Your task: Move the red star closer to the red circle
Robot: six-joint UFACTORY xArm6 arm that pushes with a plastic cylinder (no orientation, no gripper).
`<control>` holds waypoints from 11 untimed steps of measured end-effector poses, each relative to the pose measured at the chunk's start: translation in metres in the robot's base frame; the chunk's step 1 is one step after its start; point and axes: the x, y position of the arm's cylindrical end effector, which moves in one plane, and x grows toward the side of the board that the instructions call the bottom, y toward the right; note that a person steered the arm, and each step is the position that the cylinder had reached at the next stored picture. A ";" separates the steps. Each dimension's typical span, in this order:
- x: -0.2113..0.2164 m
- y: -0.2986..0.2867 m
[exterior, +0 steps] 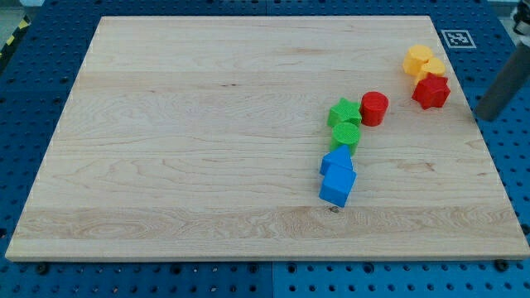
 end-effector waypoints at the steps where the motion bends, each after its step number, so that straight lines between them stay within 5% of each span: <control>1: -0.009 -0.011; 5: -0.022 -0.075; 9: -0.086 -0.088; 11: -0.056 -0.096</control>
